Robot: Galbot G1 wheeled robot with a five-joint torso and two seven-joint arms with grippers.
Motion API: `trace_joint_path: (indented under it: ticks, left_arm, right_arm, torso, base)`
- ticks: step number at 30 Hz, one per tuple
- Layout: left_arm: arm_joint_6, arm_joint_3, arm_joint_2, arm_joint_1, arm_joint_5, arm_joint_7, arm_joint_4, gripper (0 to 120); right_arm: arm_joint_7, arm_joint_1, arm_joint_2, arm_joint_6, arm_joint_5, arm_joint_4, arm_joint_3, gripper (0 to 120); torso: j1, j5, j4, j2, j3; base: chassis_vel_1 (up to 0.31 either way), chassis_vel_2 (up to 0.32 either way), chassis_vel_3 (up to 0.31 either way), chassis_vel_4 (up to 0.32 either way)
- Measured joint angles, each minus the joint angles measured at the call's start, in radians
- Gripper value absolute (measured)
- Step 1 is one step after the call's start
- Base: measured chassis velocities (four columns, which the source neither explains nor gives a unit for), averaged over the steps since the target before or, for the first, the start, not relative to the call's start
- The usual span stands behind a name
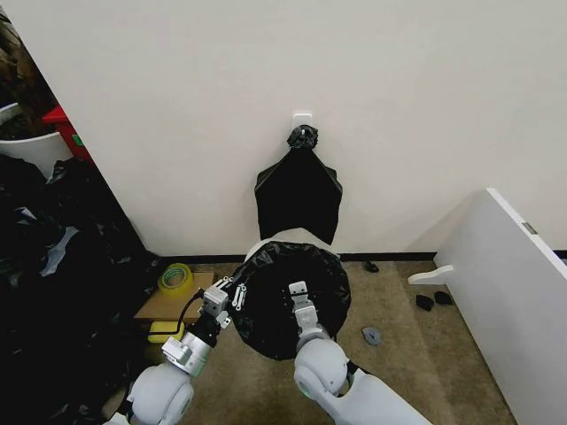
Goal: Place the garbage bag over the trash bin.
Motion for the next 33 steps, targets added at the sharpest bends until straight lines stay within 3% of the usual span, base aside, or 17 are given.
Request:
trace_joint_path:
  ticks: [6,9,16,22,25,28,31,33]
  left_arm:
    - [-0.004,-0.001,-0.004,0.003,0.008,0.005,-0.002,4]
    - [-0.004,-0.008,-0.007,0.007,0.014,0.005,-0.007,4]
    - [-0.004,-0.015,-0.01,0.007,0.019,0.004,-0.001,4]
    - [-0.004,-0.015,-0.015,0.01,0.019,0.003,-0.001,4]
    - [-0.004,-0.015,-0.015,0.011,0.018,0.003,-0.007,4]
    - [-0.005,-0.015,-0.013,0.012,0.017,0.003,-0.011,4]
    - [-0.008,-0.015,-0.011,0.013,0.016,0.003,-0.014,4]
    - [-0.009,-0.016,-0.007,0.012,0.012,0.003,-0.016,4]
  right_arm:
    - [0.005,0.021,0.024,0.007,0.086,-0.018,-0.016,0]
    - [0.089,0.03,0.022,-0.114,0.132,-0.025,-0.026,0]
    - [0.094,0.021,-0.007,-0.145,0.017,-0.028,-0.013,0]
    - [0.038,0.008,-0.023,-0.07,-0.02,-0.003,-0.008,0]
    - [-0.021,0.003,-0.016,0.018,0.033,0.011,-0.02,0]
    - [-0.03,0.005,-0.005,0.028,0.057,0.003,-0.027,0]
    - [-0.009,0.01,0.002,-0.009,0.065,-0.014,-0.034,0]
    - [0.052,0.012,0.002,-0.097,0.077,-0.022,-0.039,0]
  torso:
    - [0.0,0.0,0.0001,0.0,0.0]
    - [0.0,0.0,0.0,0.0,0.0]
    - [0.0,-0.0001,0.0,0.0,0.0]
    - [0.0,0.0,-0.0001,0.0,0.0]
    - [0.0,0.0,0.0,0.0,0.0]
    - [0.0,0.0,0.0,0.0,0.0]
    - [0.0,0.0,0.0001,0.0,0.0]
    - [0.0,0.0,0.0001,0.0,0.0]
  base:
    - [0.0,0.0,0.0,0.0]
    - [0.0,0.0,0.0,0.0]
    - [0.0,0.0,0.0,0.0]
    - [0.0,0.0,0.0,0.0]
    - [0.0,0.0,0.0,0.0]
    - [0.0,0.0,0.0,0.0]
    - [0.0,0.0,0.0,0.0]
    - [0.0,0.0,0.0,0.0]
